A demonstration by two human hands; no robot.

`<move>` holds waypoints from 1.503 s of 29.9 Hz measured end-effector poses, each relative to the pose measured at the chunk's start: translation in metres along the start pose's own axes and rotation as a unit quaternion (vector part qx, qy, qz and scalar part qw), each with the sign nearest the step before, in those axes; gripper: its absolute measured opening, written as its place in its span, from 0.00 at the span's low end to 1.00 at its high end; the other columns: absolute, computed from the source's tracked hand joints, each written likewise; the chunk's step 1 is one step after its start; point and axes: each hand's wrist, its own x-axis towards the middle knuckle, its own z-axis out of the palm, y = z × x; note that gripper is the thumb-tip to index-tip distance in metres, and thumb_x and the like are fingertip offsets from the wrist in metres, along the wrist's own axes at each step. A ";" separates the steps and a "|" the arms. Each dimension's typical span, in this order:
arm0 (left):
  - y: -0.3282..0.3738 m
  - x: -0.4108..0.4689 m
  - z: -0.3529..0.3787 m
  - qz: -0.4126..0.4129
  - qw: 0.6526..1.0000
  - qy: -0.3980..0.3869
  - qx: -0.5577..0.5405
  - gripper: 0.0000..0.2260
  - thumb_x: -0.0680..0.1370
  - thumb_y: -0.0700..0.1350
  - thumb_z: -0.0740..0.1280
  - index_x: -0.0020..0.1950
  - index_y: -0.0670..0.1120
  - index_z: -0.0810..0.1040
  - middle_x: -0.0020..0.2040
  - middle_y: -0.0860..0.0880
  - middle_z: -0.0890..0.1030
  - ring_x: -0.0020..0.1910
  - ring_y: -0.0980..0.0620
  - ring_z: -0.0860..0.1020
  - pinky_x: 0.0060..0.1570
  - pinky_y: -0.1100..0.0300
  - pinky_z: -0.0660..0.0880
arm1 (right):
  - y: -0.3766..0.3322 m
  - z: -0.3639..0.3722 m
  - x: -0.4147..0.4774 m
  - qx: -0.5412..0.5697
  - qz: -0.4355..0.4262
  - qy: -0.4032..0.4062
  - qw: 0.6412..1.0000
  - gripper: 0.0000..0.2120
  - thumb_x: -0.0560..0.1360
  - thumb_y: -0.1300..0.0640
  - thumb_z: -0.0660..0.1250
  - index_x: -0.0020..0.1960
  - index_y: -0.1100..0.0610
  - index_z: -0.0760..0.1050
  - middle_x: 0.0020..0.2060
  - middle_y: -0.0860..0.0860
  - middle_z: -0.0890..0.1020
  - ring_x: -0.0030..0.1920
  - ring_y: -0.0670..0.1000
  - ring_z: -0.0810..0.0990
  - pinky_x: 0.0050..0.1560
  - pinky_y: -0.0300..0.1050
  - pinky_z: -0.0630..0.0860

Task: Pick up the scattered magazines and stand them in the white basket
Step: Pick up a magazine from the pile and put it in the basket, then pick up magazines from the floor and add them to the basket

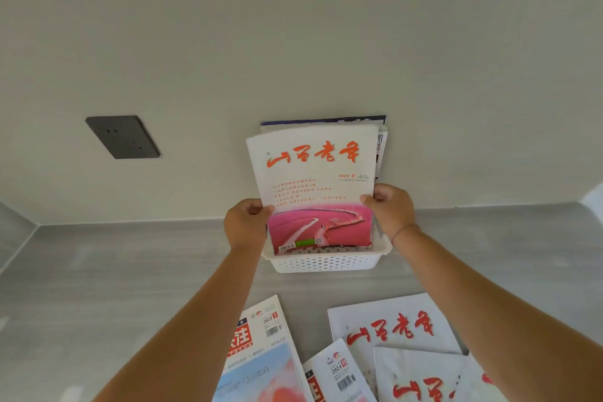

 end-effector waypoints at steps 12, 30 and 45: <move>-0.009 0.006 0.009 0.010 0.997 -0.059 0.042 0.09 0.76 0.44 0.66 0.52 0.48 0.84 0.45 0.45 0.86 0.37 0.47 0.79 0.40 0.59 0.77 | 0.001 0.014 0.004 -0.087 0.020 -0.013 0.996 0.17 0.76 0.61 0.58 0.64 0.55 0.70 0.61 0.52 0.79 0.57 0.56 0.78 0.53 0.47 0.76; -0.125 -0.071 -0.109 -0.100 0.994 -0.019 0.028 0.18 0.75 0.45 0.68 0.65 0.47 0.75 0.63 0.47 0.78 0.61 0.49 0.76 0.59 0.53 0.71 | 0.026 0.058 -0.157 -0.104 0.039 0.088 0.990 0.21 0.73 0.62 0.66 0.65 0.58 0.69 0.63 0.57 0.70 0.62 0.59 0.72 0.61 0.54 0.73; -0.196 -0.183 -0.162 -0.256 0.965 -0.031 -0.049 0.21 0.72 0.43 0.71 0.64 0.42 0.75 0.60 0.43 0.80 0.56 0.44 0.78 0.57 0.53 0.74 | 0.051 0.110 -0.290 -0.167 0.169 -0.076 0.968 0.19 0.74 0.56 0.65 0.63 0.61 0.69 0.59 0.58 0.75 0.57 0.58 0.76 0.58 0.55 0.75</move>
